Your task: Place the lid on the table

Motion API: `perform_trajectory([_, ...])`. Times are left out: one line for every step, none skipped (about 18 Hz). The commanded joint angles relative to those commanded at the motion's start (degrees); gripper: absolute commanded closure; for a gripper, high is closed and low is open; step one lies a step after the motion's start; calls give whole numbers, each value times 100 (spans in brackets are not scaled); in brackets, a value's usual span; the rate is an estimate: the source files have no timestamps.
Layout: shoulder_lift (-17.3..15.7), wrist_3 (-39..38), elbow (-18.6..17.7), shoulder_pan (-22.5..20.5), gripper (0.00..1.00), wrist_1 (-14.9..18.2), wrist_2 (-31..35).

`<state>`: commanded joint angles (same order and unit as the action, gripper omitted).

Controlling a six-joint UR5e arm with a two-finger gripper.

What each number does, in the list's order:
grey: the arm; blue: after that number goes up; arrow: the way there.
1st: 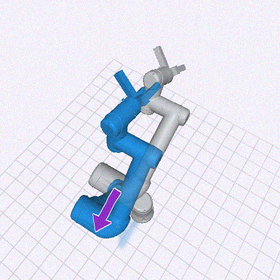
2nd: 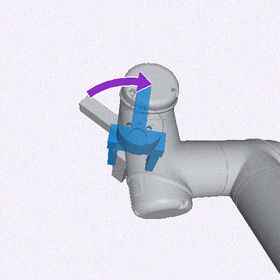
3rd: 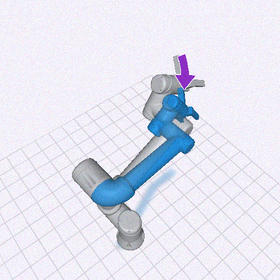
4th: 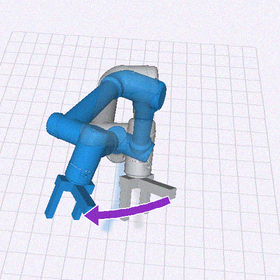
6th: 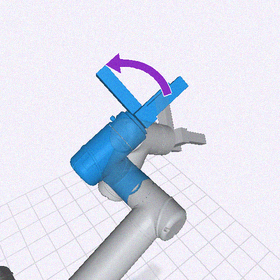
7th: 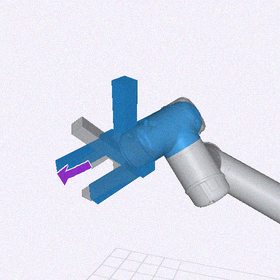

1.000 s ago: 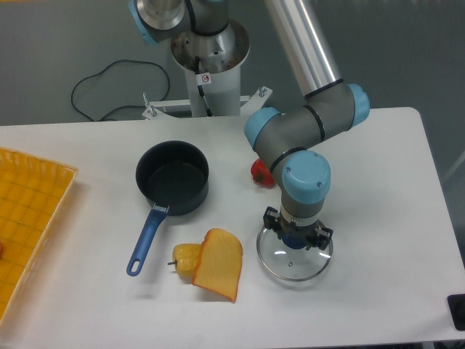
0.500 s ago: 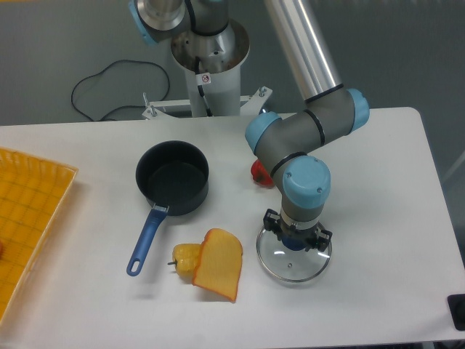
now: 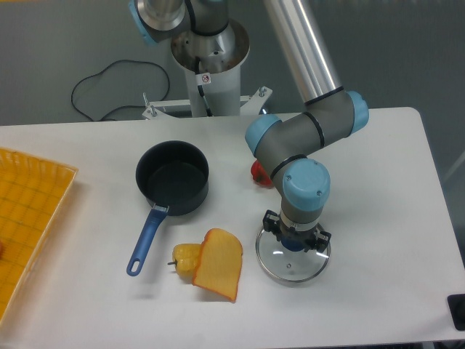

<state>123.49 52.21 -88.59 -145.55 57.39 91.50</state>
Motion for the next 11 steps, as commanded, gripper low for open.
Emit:
perform_trajectory([0,0,0,0,54,9,9])
perform_trajectory([9,0,0,0,54,9,9])
perform_trajectory([9,0,0,0,54,0,0])
perform_trajectory([9,0,0,0,53,9,9])
perform_trajectory([9,0,0,0,53,9,9])
perform_trajectory([9,9,0,0,52,9,0])
perform_trajectory([26,9,0,9,51,0,9])
perform_trajectory([26,9,0,26,51,0,9])
perform_trajectory([35,9,0,26,51,0,9])
perform_trajectory([35,9,0,26,49,0,9])
perform_trajectory([35,9,0,26,46,0,9])
